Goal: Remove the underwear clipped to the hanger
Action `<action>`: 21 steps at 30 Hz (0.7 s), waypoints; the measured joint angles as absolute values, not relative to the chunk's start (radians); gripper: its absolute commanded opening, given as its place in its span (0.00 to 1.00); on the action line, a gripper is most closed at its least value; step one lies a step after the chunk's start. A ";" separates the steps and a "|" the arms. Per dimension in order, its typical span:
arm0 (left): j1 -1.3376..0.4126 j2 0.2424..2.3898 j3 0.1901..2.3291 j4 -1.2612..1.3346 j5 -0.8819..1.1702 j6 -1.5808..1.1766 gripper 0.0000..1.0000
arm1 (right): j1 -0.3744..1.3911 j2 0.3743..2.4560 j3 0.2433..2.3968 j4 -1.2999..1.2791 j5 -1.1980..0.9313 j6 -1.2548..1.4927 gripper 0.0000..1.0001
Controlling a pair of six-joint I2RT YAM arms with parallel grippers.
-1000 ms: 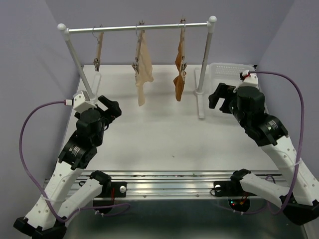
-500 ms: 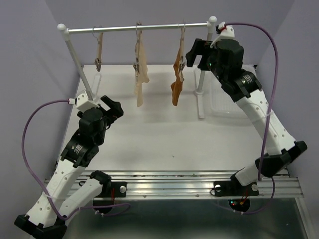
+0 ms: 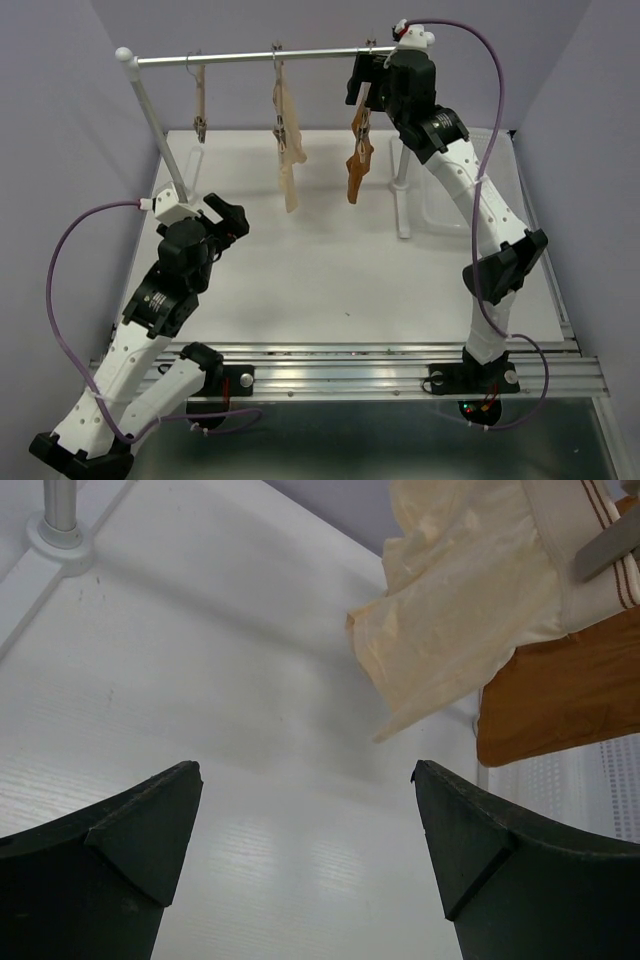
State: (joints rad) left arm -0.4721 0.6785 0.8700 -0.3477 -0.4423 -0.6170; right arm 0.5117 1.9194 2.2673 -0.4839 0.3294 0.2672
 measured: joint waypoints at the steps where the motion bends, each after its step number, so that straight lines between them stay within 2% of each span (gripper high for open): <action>1: -0.472 0.675 0.870 -0.348 -0.440 -0.616 0.99 | 0.512 1.928 2.271 -0.484 0.338 0.265 1.00; 4: -0.472 0.659 0.868 -0.341 -0.436 -0.614 0.99 | 0.512 1.953 2.277 -0.484 0.362 0.262 1.00; 6: -0.472 0.648 0.863 -0.338 -0.433 -0.612 0.99 | 0.512 1.968 2.278 -0.484 0.373 0.261 0.93; 9: -0.472 0.639 0.859 -0.336 -0.432 -0.611 0.99 | 0.512 1.994 2.290 -0.484 0.390 0.257 0.73; 19: -0.472 0.637 0.857 -0.333 -0.426 -0.611 0.99 | 0.512 2.024 2.312 -0.477 0.432 0.224 0.47; 20: -0.472 0.637 0.857 -0.333 -0.426 -0.611 0.99 | 0.512 2.024 2.317 -0.477 0.437 0.220 0.40; 21: -0.472 0.637 0.857 -0.333 -0.426 -0.611 0.99 | 0.512 2.024 2.320 -0.476 0.439 0.219 0.38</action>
